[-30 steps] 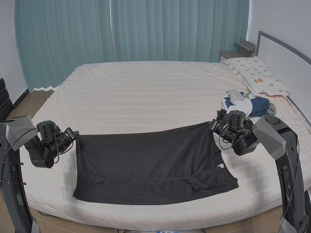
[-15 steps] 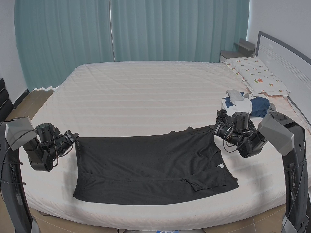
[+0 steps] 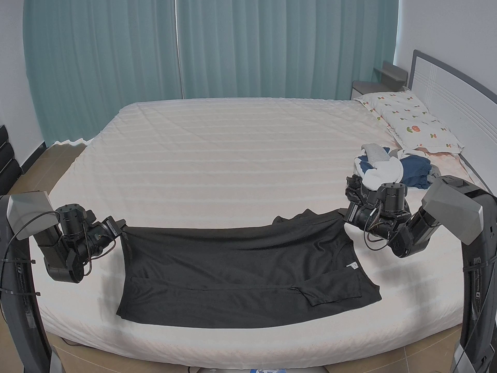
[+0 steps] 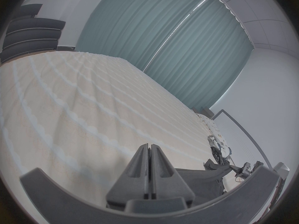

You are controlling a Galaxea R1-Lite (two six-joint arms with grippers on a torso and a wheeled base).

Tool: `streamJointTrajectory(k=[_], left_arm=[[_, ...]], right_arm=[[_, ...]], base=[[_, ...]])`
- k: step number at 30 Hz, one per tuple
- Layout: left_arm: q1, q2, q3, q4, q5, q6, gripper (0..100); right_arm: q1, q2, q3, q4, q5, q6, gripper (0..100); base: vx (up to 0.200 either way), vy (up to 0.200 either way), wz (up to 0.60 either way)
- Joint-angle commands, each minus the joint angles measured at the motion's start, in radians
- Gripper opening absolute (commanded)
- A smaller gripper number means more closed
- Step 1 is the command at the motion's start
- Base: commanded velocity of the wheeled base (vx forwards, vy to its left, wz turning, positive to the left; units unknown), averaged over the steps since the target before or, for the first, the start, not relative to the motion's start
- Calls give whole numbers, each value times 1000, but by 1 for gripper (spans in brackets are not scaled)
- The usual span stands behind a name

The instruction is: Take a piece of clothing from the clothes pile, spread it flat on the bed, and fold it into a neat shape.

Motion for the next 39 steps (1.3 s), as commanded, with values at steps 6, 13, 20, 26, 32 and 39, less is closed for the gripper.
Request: streamJointTrajectory(k=[6, 13, 20, 26, 32, 39], left_arm=[[2, -19, 76, -57, -4, 1, 0], [5, -33, 139, -77, -8, 52, 0], [14, -31, 225, -142, -47, 130, 0], [21, -23, 288, -156, -53, 210, 0], [22, -17, 360, -156, -54, 317, 0], [22, 3, 415, -194, -53, 343, 0]], right_arm=[[-6, -29, 136, -109, 4, 0, 0], [-10, -32, 233, -194, 21, 0, 0], [-10, -31, 312, -251, 25, -3, 0], [-10, -22, 404, -309, 50, -43, 0], [-12, -17, 480, -356, 57, -67, 0], [-17, -6, 579, -425, 90, -116, 0]], base=[[0, 0, 0], [0, 0, 0], [0, 0, 0], [0, 0, 0], [0, 0, 0], [0, 0, 0]])
